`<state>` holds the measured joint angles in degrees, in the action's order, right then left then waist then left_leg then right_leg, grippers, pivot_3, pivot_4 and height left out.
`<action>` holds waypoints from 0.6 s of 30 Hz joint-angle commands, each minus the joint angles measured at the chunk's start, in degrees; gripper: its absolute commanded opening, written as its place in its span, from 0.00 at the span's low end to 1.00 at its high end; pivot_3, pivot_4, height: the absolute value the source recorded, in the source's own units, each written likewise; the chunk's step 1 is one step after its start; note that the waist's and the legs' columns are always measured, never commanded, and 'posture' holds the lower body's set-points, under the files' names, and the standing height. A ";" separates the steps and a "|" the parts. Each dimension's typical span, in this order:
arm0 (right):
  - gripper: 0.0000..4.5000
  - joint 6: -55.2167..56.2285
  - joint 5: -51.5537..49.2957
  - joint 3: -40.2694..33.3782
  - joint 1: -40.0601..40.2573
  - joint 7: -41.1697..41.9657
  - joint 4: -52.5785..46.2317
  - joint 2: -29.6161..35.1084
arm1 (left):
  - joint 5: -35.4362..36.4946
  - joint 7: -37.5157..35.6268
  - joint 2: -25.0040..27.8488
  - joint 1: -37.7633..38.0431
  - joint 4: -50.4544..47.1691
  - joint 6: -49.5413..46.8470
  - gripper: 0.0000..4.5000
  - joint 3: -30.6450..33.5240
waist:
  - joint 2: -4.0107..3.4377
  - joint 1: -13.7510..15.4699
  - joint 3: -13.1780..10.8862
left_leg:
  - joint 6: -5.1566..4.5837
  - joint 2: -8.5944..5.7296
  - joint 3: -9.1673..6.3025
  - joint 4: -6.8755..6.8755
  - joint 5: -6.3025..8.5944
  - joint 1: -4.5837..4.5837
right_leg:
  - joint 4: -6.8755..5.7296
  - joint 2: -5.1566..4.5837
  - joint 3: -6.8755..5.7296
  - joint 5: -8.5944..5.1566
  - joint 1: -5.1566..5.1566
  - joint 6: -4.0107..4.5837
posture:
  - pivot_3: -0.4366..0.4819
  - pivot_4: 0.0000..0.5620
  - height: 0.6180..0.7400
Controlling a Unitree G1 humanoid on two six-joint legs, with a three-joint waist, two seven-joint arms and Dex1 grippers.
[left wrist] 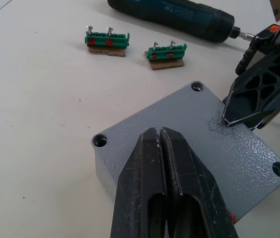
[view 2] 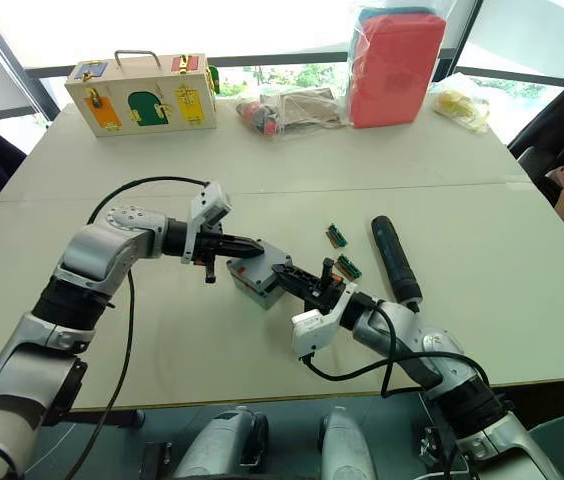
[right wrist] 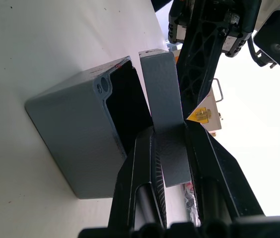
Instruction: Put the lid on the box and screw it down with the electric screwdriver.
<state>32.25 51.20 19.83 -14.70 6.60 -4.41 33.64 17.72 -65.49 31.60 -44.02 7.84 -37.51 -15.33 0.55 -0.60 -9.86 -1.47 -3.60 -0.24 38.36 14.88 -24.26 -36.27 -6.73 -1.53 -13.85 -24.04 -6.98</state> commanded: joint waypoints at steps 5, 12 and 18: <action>0.49 -0.90 -0.43 0.33 4.13 1.77 -3.17 0.92 | -7.99 2.23 0.20 3.45 2.49 4.32 0.00 -5.86 | 0.07 -0.02 0.12 | -0.19 0.00 -0.01 -0.16 0.12 0.90 | 0.24 -0.01 -0.05 -0.06 0.96 0.03 | 0.48 0.27 1.00; 0.81 -2.79 -1.87 -1.78 5.92 3.93 -7.70 2.01 | -9.42 5.38 -0.80 6.96 0.22 -0.04 0.00 -7.59 | 0.09 0.22 0.79 | -0.75 0.02 -0.05 -0.24 0.50 1.84 | 0.24 -0.03 -0.08 -0.34 1.82 0.11 | 0.48 0.27 1.00; 0.81 -4.04 -4.20 -3.76 9.70 6.90 -12.76 2.95 | -7.99 5.96 -1.92 6.85 0.03 1.80 0.00 -5.72 | 0.05 0.52 0.87 | -0.72 0.02 -0.07 -0.24 0.54 1.87 | 0.21 -0.05 -0.08 -0.38 1.81 0.13 | 0.48 0.27 1.00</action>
<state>28.89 49.00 18.17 -5.72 12.77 -13.71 36.08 11.73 -59.56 29.81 -40.05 5.26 -34.52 -18.36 0.60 -0.08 -8.99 -2.19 -3.58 -0.31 38.12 15.43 -22.39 -36.06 -6.78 -1.61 -14.23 -22.23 -6.85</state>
